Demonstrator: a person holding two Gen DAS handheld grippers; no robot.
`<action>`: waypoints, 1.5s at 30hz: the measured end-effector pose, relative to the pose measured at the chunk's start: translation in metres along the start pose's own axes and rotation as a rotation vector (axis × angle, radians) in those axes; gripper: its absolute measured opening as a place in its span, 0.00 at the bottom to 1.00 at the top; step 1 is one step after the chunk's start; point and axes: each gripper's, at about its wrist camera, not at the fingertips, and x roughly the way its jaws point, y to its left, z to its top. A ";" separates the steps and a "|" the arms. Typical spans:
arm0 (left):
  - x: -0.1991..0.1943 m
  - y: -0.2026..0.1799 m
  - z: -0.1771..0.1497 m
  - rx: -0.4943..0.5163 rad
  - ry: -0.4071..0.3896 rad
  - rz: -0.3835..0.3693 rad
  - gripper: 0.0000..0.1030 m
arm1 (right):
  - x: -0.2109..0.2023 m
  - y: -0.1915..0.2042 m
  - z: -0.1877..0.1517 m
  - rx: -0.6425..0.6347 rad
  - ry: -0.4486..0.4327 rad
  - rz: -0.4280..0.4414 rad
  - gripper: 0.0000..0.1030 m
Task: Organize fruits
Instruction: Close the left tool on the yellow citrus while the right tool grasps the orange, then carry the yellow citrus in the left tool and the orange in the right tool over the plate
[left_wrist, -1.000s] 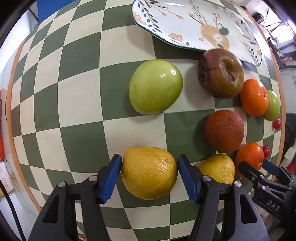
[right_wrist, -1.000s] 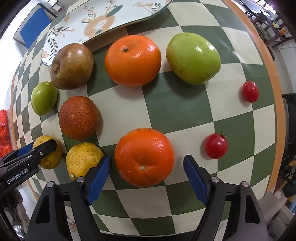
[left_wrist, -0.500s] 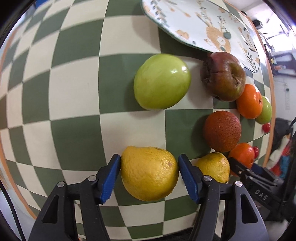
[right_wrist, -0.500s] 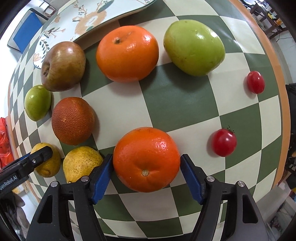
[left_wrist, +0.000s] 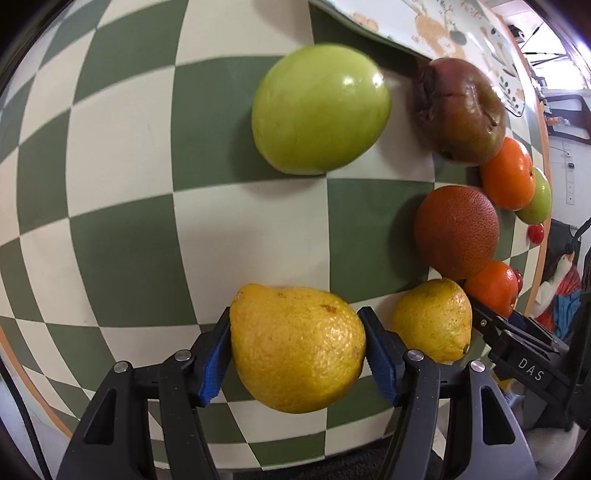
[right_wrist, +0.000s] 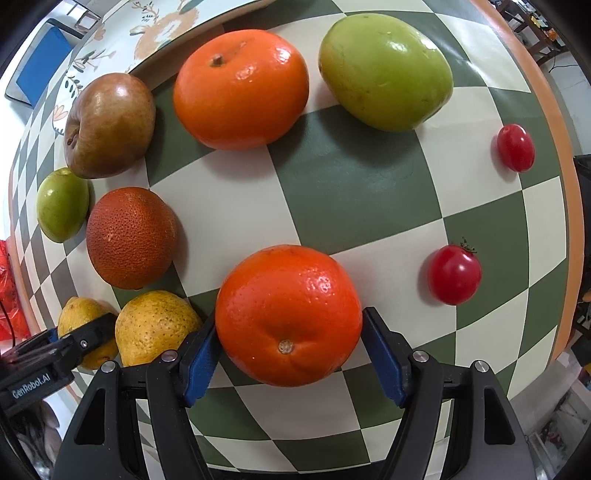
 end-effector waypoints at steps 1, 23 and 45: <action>0.001 0.002 0.000 0.006 0.000 0.009 0.61 | 0.003 0.004 0.000 -0.005 0.001 -0.004 0.73; -0.034 0.024 0.004 -0.079 -0.127 0.127 0.60 | -0.021 0.019 -0.032 -0.164 -0.036 -0.009 0.64; -0.118 -0.112 0.161 -0.173 -0.247 -0.090 0.60 | -0.137 0.049 0.160 -0.371 -0.270 0.090 0.64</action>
